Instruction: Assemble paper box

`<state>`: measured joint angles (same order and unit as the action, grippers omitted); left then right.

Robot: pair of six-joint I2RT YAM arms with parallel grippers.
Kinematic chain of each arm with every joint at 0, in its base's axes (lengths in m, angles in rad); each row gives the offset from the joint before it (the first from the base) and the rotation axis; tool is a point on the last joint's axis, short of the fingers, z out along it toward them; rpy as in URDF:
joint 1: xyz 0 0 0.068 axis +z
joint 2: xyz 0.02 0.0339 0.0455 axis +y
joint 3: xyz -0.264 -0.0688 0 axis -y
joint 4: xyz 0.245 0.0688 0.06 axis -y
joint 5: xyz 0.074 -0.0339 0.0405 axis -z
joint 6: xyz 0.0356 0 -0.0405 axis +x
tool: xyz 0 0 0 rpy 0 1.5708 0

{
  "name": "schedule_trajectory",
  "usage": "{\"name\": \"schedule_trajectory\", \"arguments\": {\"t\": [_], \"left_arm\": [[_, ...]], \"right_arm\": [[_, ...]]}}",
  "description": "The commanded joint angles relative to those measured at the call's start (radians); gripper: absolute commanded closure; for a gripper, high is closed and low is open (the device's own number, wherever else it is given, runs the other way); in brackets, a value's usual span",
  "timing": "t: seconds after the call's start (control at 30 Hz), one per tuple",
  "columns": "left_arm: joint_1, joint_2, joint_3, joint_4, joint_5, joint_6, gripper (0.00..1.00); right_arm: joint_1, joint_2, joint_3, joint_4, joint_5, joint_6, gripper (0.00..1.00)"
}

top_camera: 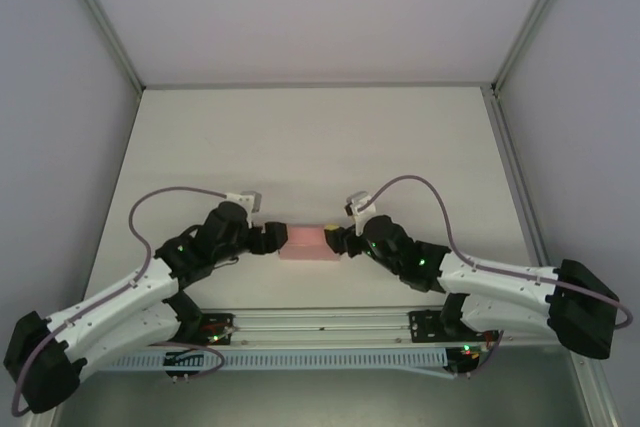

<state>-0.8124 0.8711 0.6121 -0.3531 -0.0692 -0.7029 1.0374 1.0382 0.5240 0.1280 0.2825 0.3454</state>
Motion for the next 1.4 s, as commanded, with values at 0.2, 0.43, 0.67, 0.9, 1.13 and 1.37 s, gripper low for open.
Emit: {"name": "schedule_trajectory", "arguments": {"t": [0.2, 0.43, 0.67, 0.9, 1.13, 1.37], "left_arm": [[0.227, 0.116, 0.192, -0.122, -0.090, 0.089, 0.00], [0.450, 0.166, 0.168, -0.004, 0.005, 0.149, 0.00], [0.542, 0.165, 0.126, 0.052, 0.091, 0.202, 0.00], [0.553, 0.164, 0.114, 0.055, 0.091, 0.221, 0.00], [0.553, 0.165, 0.119, 0.041, 0.090, 0.234, 0.00], [0.552, 0.156, 0.122, 0.035, 0.088, 0.238, 0.00]], "right_arm": [[-0.036, 0.111, 0.228, -0.320, -0.491, -0.539, 0.00], [-0.036, 0.349, 0.486, -0.614, -0.540, -0.904, 0.00], [-0.057, 0.567, 0.672, -0.812, -0.465, -1.025, 0.00], [-0.056, 0.711, 0.771, -0.893, -0.441, -1.034, 0.11], [-0.032, 0.795, 0.868, -0.984, -0.393, -1.066, 0.30], [0.005, 0.807, 0.919, -1.030, -0.262, -1.081, 0.56]]}}
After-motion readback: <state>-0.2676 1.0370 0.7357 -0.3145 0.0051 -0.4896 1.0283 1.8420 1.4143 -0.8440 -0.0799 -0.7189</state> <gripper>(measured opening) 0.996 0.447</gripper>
